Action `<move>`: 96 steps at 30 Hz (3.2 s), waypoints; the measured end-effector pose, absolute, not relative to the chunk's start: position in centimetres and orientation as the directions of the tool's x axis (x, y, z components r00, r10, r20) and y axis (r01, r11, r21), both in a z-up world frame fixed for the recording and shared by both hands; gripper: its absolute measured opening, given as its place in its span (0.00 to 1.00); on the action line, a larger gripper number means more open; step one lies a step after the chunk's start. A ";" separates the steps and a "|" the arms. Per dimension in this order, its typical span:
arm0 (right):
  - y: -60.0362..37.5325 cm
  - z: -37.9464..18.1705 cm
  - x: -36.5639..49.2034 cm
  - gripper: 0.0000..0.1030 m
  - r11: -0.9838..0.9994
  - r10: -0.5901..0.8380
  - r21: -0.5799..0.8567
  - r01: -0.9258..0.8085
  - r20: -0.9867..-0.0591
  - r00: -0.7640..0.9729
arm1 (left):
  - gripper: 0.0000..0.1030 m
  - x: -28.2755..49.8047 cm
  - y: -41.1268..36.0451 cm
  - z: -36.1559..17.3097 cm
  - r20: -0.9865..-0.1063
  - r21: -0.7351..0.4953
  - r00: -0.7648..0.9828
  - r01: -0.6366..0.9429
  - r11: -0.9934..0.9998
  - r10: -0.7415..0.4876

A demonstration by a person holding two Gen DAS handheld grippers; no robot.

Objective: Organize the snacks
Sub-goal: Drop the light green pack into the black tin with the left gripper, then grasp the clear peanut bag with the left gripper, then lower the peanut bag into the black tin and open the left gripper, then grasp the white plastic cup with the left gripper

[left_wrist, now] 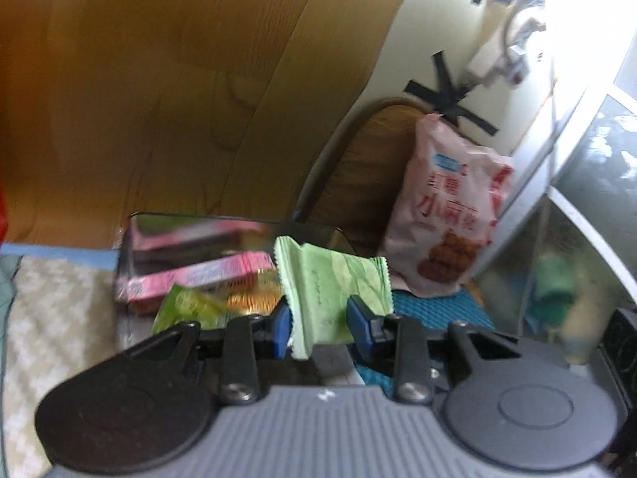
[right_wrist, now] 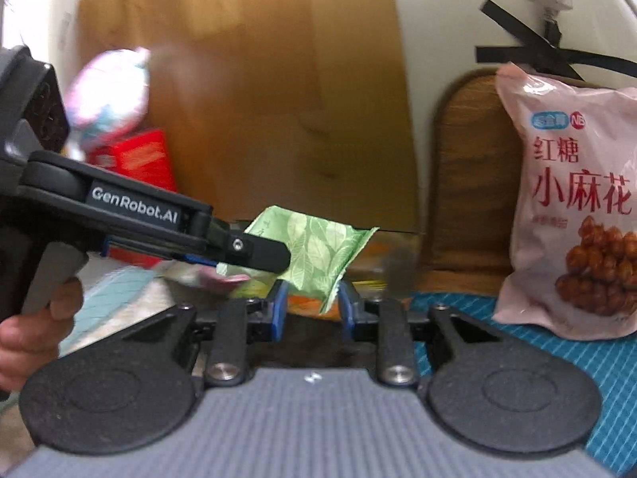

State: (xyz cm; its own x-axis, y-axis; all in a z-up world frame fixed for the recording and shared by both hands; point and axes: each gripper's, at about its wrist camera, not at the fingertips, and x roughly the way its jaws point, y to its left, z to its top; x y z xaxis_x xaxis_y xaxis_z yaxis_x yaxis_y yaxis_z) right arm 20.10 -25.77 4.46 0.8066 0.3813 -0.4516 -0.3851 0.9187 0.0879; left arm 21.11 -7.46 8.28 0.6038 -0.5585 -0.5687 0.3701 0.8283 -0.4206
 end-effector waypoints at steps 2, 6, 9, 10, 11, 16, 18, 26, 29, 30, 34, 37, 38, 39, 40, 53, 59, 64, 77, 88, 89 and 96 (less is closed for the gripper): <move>-25.7 3.9 21.3 0.38 0.947 0.301 0.041 -0.317 -0.456 0.838 | 0.38 22.6 -8.7 7.3 -0.584 -0.407 0.602 0.364 0.838 -0.545; -27.5 4.8 19.6 0.40 0.951 0.311 0.134 -0.280 -0.400 0.862 | 0.46 23.3 -8.6 6.2 -0.620 -0.381 0.594 0.344 0.858 -0.513; -28.0 4.9 17.2 0.40 0.911 0.413 0.203 -0.360 -0.409 0.813 | 0.46 21.5 -5.7 6.7 -0.596 -0.415 0.590 0.354 0.838 -0.545; -27.9 4.6 16.5 0.41 0.883 0.470 0.239 -0.405 -0.441 0.764 | 0.46 20.5 -4.5 6.9 -0.591 -0.417 0.594 0.353 0.838 -0.545; -27.6 4.1 15.9 0.42 0.852 0.523 0.270 -0.448 -0.474 0.708 | 0.46 19.7 -3.4 7.0 -0.592 -0.421 0.595 0.348 0.838 -0.544; -23.6 1.3 11.2 0.47 0.746 0.625 0.271 -0.608 -0.598 0.501 | 0.47 13.6 2.0 6.3 -0.630 -0.439 0.565 0.308 0.844 -0.533; -21.7 0.6 9.9 0.50 0.726 0.617 0.218 -0.652 -0.624 0.479 | 0.47 11.3 3.7 6.0 -0.638 -0.423 0.574 0.297 0.856 -0.514; -17.3 -0.8 8.9 0.51 0.706 0.576 0.118 -0.698 -0.668 0.470 | 0.48 5.1 6.0 5.1 -0.639 -0.396 0.603 0.273 0.877 -0.477; -16.7 -0.9 8.9 0.48 0.720 0.565 0.100 -0.687 -0.659 0.496 | 0.50 4.4 5.9 4.7 -0.640 -0.396 0.604 0.271 0.877 -0.476; -16.8 -1.0 8.7 0.38 0.727 0.561 0.095 -0.680 -0.654 0.508 | 0.50 4.5 5.9 4.4 -0.650 -0.398 0.598 0.258 0.880 -0.469; -17.6 -1.2 8.9 0.26 0.799 0.485 0.054 -0.599 -0.646 0.589 | 0.50 5.2 6.1 3.1 -0.678 -0.422 0.572 0.212 0.881 -0.462; -18.6 -1.0 9.0 0.26 0.841 0.446 0.065 -0.537 -0.644 0.621 | 0.50 5.8 6.0 2.7 -0.666 -0.472 0.562 0.193 0.860 -0.491; -18.7 -1.0 8.8 0.26 0.844 0.445 0.066 -0.533 -0.642 0.625 | 0.50 6.0 5.8 2.7 -0.662 -0.480 0.563 0.189 0.856 -0.495; -18.9 -1.0 8.6 0.26 0.846 0.443 0.064 -0.530 -0.639 0.629 | 0.50 6.3 5.5 2.7 -0.660 -0.482 0.564 0.188 0.856 -0.496; -19.1 -1.0 8.4 0.26 0.848 0.438 0.059 -0.526 -0.637 0.634 | 0.50 6.6 5.1 2.8 -0.662 -0.481 0.561 0.191 0.856 -0.497; -22.5 -1.4 8.4 0.29 0.878 0.443 0.146 -0.457 -0.611 0.656 | 0.58 10.2 -1.5 0.4 -0.711 -0.495 0.447 0.229 0.838 -0.542; -22.2 -0.6 8.1 0.23 0.866 0.461 0.132 -0.482 -0.582 0.670 | 0.42 10.2 -2.3 0.6 -0.708 -0.500 0.447 0.230 0.835 -0.547; -23.0 2.4 8.9 0.23 0.865 0.483 0.141 -0.481 -0.495 0.723 | 0.42 10.7 -2.6 3.7 -0.660 -0.485 0.504 0.280 0.828 -0.557; -22.3 5.4 18.1 0.23 0.896 0.433 0.108 -0.431 -0.429 0.792 | 0.42 19.0 -3.6 9.5 -0.601 -0.441 0.612 0.283 0.852 -0.514; -23.4 4.8 19.8 0.36 0.938 0.344 0.105 -0.332 -0.423 0.838 | 0.43 22.8 -4.2 7.1 -0.650 -0.386 0.642 0.182 0.904 -0.407; -24.1 5.2 19.2 0.36 0.936 0.350 0.123 -0.329 -0.408 0.843 | 0.43 22.4 -4.0 7.2 -0.644 -0.377 0.652 0.184 0.908 -0.400; -30.1 5.4 13.0 0.42 0.934 0.353 0.208 -0.291 -0.400 0.846 | 0.46 16.7 -2.1 9.2 -0.614 -0.270 0.702 0.244 0.931 -0.362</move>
State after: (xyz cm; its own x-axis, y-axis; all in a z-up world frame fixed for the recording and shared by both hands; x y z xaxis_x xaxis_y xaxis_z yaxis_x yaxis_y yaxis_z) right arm 12.98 -30.10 5.37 0.8456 0.3532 -0.4002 -0.2913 0.9336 0.2084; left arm 16.72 -2.11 9.16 0.7015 -0.3617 -0.6141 0.2438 0.9315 -0.2701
